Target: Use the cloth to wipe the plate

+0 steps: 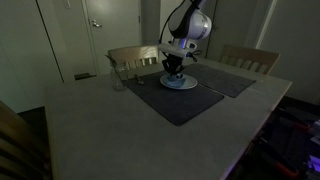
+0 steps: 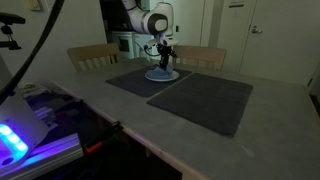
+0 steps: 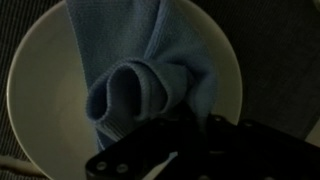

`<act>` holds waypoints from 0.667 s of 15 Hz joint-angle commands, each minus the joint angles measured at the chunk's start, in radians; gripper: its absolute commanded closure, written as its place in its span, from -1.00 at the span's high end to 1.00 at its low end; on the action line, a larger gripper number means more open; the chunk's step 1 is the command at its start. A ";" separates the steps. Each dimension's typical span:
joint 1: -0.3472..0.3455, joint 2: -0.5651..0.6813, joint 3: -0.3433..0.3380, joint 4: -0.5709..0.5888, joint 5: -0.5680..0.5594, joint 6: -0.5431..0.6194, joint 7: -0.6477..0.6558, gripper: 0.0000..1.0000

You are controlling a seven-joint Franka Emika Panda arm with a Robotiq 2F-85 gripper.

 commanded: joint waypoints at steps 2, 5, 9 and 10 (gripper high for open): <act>-0.056 0.010 0.069 0.010 0.140 -0.052 -0.107 -0.96; 0.025 0.010 -0.033 0.002 0.065 -0.052 -0.044 -0.96; 0.138 0.014 -0.163 -0.003 -0.085 -0.055 0.048 -0.96; 0.166 0.017 -0.193 -0.005 -0.130 -0.053 0.080 -0.96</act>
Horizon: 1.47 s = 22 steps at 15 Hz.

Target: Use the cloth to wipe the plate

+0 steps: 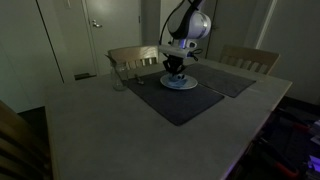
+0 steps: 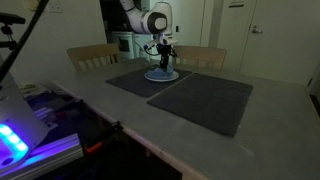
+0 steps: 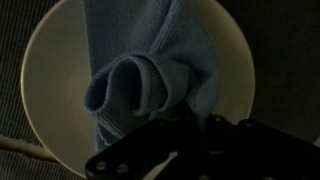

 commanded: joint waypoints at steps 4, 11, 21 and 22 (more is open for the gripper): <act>0.132 0.028 -0.160 -0.012 -0.227 -0.014 0.157 -0.96; 0.068 -0.004 -0.073 -0.030 -0.183 0.017 0.104 -0.96; 0.063 -0.061 0.010 -0.039 -0.169 0.071 0.047 -0.96; 0.065 -0.067 0.018 -0.039 -0.169 0.082 0.038 -0.96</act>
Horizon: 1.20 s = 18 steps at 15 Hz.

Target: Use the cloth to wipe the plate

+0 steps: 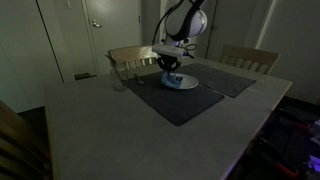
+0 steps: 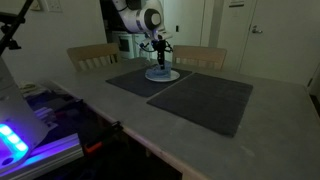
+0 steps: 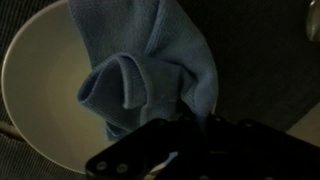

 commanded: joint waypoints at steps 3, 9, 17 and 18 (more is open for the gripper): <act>-0.009 -0.074 0.068 -0.043 0.035 0.051 -0.094 -0.96; -0.063 -0.169 0.235 -0.121 0.203 0.048 -0.305 -0.96; -0.019 -0.166 0.250 -0.186 0.276 0.040 -0.497 -0.96; -0.007 -0.147 0.237 -0.189 0.270 0.064 -0.490 -0.96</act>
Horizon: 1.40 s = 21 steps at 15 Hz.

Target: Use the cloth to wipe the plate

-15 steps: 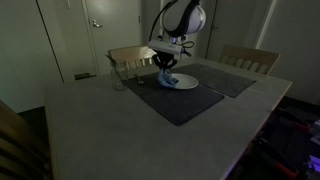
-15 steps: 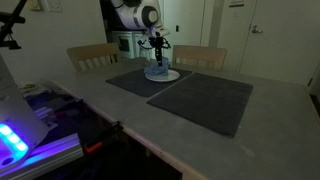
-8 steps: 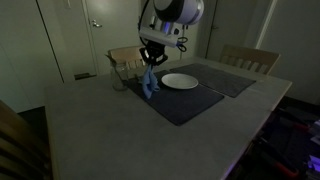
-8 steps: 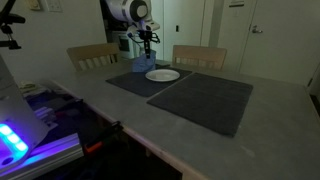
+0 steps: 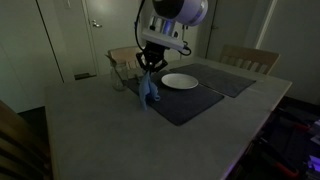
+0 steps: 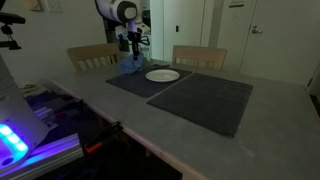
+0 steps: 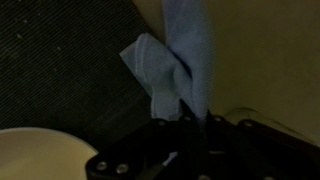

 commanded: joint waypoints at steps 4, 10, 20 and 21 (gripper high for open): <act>0.011 0.062 0.001 -0.028 0.047 0.043 -0.083 -0.96; 0.003 0.119 0.031 -0.018 0.101 0.093 -0.146 -0.31; 0.012 0.014 -0.005 -0.046 0.104 0.182 -0.138 0.98; -0.015 0.000 0.027 -0.043 0.128 0.165 -0.160 1.00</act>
